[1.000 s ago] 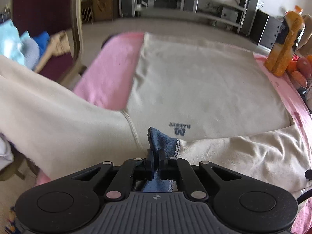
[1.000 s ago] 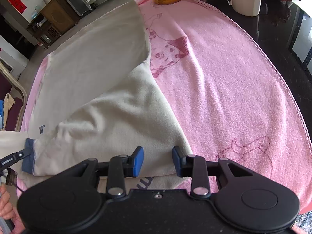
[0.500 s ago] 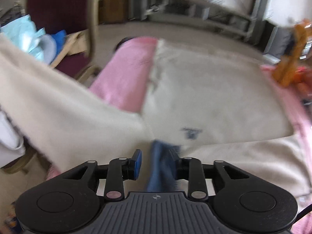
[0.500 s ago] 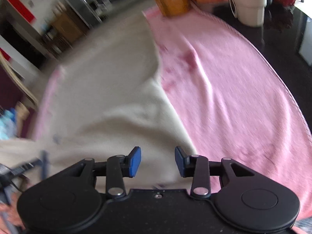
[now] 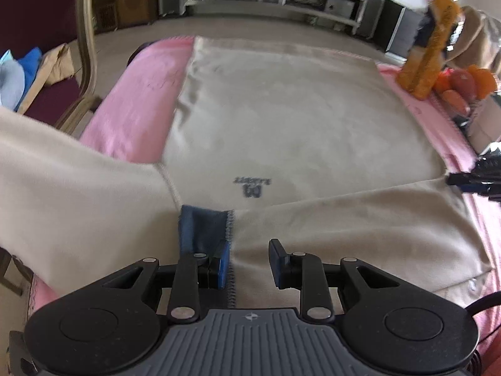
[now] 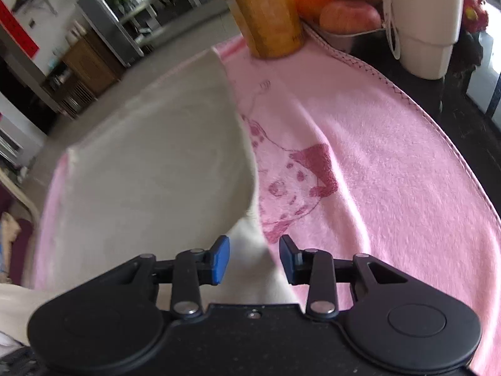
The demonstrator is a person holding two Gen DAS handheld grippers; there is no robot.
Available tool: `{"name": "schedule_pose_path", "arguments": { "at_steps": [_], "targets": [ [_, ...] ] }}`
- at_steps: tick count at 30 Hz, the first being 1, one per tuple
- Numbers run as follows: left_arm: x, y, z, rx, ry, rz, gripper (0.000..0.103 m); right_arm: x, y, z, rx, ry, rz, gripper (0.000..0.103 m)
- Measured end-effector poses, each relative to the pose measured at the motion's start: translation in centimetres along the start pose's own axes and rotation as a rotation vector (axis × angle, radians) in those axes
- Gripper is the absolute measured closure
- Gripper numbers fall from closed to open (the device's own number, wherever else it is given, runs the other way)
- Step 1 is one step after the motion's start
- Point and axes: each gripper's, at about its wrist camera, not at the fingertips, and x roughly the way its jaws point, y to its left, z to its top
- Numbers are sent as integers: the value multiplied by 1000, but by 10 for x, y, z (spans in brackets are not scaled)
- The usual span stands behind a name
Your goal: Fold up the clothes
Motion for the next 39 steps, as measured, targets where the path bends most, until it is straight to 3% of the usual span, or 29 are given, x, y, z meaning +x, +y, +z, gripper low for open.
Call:
{"name": "schedule_pose_path", "arguments": {
  "at_steps": [3, 5, 6, 10, 16, 18, 22, 24, 27, 28, 29, 30, 36, 39],
  "targets": [
    [4, 0, 0, 16, 15, 40, 79, 2, 3, -2, -38, -55, -71, 102],
    [7, 1, 0, 26, 25, 67, 76, 2, 3, -2, -93, -122, -224, 103],
    [9, 1, 0, 32, 29, 80, 76, 3, 0, -1, -91, -127, -260, 103],
    [3, 7, 2, -3, 12, 80, 76, -17, -20, -2, 85, -117, -124, 98],
    [2, -10, 3, 1, -15, -55, 83, -57, -5, -30, 120, -83, 88, 88],
    [2, -16, 3, 2, -24, -100, 83, -53, 5, -41, 115, -26, 189, 82],
    [1, -28, 4, 5, -41, -191, 83, -33, 28, -62, 97, 104, 393, 82],
    [1, -34, 4, 7, -50, -235, 83, -16, 41, -64, 82, 162, 450, 82],
    [18, -45, 3, 32, 6, -222, 83, 4, 54, -67, 70, 231, 455, 82],
    [24, -47, 0, 53, 36, -185, 82, 11, 58, -68, 66, 254, 457, 82],
    [23, -45, 0, 66, 33, -167, 81, 9, 53, -68, 80, 250, 437, 90],
    [21, -43, -1, 79, 31, -149, 82, 3, 43, -69, 105, 231, 406, 95],
    [4, 15, -11, -67, 75, -31, 89, -36, -16, -74, 247, 116, 218, 100],
    [-9, 38, -21, -117, 76, -24, 90, -56, -46, -76, 317, 58, 124, 102]
  ]
}}
